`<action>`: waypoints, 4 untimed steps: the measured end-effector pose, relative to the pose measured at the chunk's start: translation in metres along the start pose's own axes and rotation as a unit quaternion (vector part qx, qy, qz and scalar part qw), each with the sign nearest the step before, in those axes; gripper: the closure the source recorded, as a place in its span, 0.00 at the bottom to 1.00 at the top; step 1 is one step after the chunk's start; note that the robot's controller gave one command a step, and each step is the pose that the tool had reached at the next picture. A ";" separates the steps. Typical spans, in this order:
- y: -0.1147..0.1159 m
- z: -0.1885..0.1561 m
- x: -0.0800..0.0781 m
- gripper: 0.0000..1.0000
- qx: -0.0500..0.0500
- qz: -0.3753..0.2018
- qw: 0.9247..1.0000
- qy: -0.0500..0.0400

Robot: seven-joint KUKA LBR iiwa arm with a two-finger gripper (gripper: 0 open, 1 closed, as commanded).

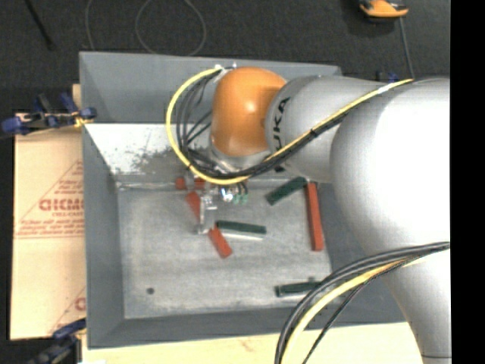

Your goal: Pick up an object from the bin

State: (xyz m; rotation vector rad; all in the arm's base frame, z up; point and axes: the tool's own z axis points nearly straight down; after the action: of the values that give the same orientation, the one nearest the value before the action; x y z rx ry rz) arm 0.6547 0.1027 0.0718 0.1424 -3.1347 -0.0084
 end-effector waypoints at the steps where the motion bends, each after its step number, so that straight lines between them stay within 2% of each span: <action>1: -0.080 -0.001 0.021 0.00 0.003 0.034 0.999 -0.005; 2: -0.095 -0.211 0.017 0.00 0.005 -0.113 0.994 -0.008; 3: -0.094 -0.017 0.080 0.00 0.001 -0.109 0.994 0.001; 4: -0.106 0.000 0.066 0.00 0.002 -0.048 0.999 -0.006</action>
Offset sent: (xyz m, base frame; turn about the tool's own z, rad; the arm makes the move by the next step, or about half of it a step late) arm -0.0158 -0.0767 -0.0018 0.0614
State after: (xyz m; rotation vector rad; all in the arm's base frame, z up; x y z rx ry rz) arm 0.5986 -0.0087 0.0716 0.2939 -3.1368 -0.0036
